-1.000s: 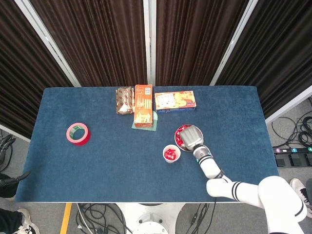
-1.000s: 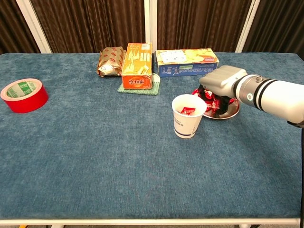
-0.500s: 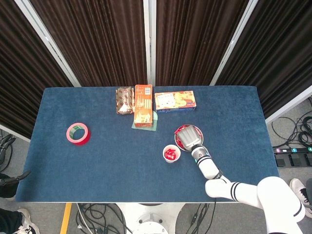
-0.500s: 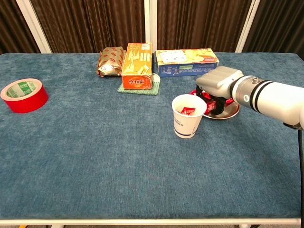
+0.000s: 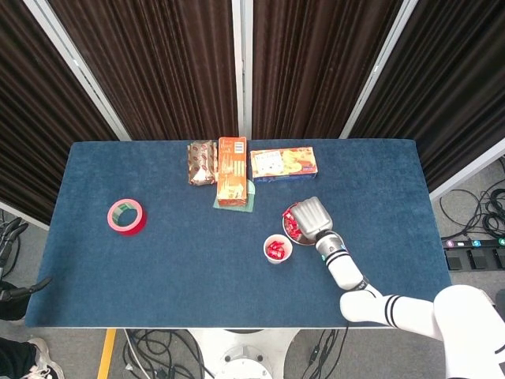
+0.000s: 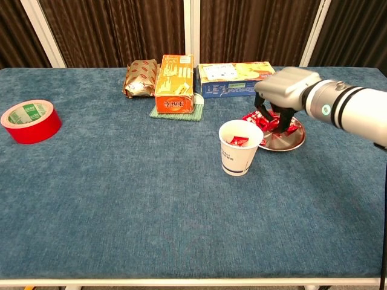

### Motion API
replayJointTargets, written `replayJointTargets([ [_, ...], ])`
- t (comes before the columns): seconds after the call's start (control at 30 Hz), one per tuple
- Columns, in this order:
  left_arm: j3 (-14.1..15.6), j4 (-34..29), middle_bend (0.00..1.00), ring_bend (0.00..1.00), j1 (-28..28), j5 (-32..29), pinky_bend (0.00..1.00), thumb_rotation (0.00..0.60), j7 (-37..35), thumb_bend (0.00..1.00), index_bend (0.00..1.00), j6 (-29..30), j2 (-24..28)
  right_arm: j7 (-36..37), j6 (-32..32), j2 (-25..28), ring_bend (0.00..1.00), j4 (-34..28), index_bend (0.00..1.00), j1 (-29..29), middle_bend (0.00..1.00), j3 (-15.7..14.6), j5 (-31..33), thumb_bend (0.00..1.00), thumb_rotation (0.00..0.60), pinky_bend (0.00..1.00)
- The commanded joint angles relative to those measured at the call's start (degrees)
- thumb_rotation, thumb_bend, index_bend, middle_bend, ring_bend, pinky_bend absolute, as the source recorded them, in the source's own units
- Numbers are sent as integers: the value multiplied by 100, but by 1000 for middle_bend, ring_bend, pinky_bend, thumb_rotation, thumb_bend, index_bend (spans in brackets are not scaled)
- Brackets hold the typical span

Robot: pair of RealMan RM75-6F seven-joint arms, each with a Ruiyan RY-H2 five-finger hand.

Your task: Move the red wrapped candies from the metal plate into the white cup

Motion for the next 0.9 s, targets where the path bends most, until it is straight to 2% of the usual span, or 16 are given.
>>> replayJointTargets([
  [0.03,-1,-49,75,34,-11,17,111,600,30,130,126,15,19,55,256,350,1000,-469,678,-55,1000,130,-151,211,600,1000],
  [0.2,-8,-149,75,34,-13,13,111,600,89,130,126,25,60,-14,555,787,1000,-1278,678,-53,1000,246,-418,211,600,1000],
  [0.4,-15,-261,75,34,1,20,110,600,172,130,126,80,112,-188,700,884,1000,-1942,680,-50,1000,129,-708,212,600,1000],
  [0.73,-19,-387,75,34,47,-2,110,600,216,130,126,128,199,-221,594,657,1000,-2012,679,-31,1000,-32,-813,205,600,1000],
  [0.9,-14,-370,75,34,57,-8,111,600,203,129,126,119,197,-182,462,619,1000,-1942,616,1,1000,-53,-739,48,600,1000],
])
